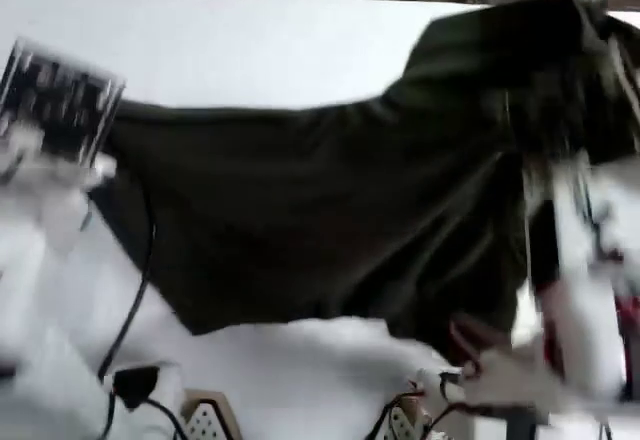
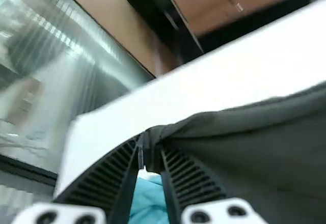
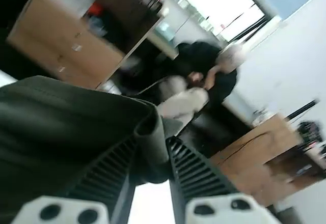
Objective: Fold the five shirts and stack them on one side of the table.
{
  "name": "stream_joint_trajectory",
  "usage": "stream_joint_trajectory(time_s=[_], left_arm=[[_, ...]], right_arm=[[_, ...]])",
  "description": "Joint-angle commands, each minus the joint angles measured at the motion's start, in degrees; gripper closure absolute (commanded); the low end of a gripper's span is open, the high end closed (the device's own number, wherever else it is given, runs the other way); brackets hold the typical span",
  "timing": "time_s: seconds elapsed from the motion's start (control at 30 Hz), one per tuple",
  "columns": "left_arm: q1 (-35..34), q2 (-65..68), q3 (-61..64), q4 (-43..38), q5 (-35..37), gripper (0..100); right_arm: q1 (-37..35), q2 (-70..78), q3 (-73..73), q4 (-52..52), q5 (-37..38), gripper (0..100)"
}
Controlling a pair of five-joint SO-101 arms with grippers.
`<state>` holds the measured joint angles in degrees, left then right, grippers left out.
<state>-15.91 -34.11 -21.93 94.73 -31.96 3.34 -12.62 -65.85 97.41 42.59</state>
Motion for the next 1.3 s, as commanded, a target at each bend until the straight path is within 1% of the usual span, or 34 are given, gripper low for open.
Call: stream_joint_trajectory(time_s=[0.0, 0.1, 0.23, 0.37, 0.53, 0.63, 0.77, 0.87, 0.97, 1.03, 1.13, 1.2, 1.27], left_arm=[[4.4, 5.1, 2.95, -2.29, -0.18, 97], [6.86, 10.64, 5.05, -4.75, -0.18, 97], [7.3, 18.11, 5.76, -9.85, -0.18, 97], [7.3, 25.76, 5.49, -12.13, -0.44, 97], [7.21, 34.37, 5.58, -11.6, -0.53, 97], [7.3, 37.01, 5.58, -8.35, -0.62, 97], [9.41, 37.71, 5.93, -2.37, -0.62, 97], [12.22, 37.63, 5.93, 2.64, -0.7, 97], [14.42, 37.54, 5.93, 6.42, -0.44, 97], [14.77, 37.54, 6.11, 7.12, -0.26, 97], [14.77, 36.75, 8.48, 6.86, -0.26, 97], [15.03, 35.16, 12.79, 6.42, -0.53, 97], [15.21, 32.44, 17.98, 3.96, -0.7, 97]], right_arm=[[0.22, 5.41, 2.99, -2.77, -1.85, 97.6], [0.22, 10.77, 5.54, -5.14, -2.81, 97.6], [0.4, 17.98, 7.65, -8.13, -2.9, 97.6], [0.66, 25.27, 8.18, -10.51, -2.9, 97.6], [1.1, 33.45, 8.09, -10.33, -2.55, 97.6], [2.86, 36.0, 8.0, -9.1, -2.73, 97.6], [5.76, 36.18, 7.91, -4.97, -2.46, 97.6], [8.13, 35.74, 7.21, -1.45, -2.46, 97.5], [10.51, 34.15, 8.26, -0.04, -2.37, 97.5], [11.74, 31.78, 9.85, -0.04, -2.37, 97.5], [11.65, 26.51, 16.0, 0.31, 0.53, 97.5], [10.95, 21.93, 21.8, 0.13, 1.58, 97.5], [10.24, 17.1, 27.6, -0.13, 1.67, 97.5]])
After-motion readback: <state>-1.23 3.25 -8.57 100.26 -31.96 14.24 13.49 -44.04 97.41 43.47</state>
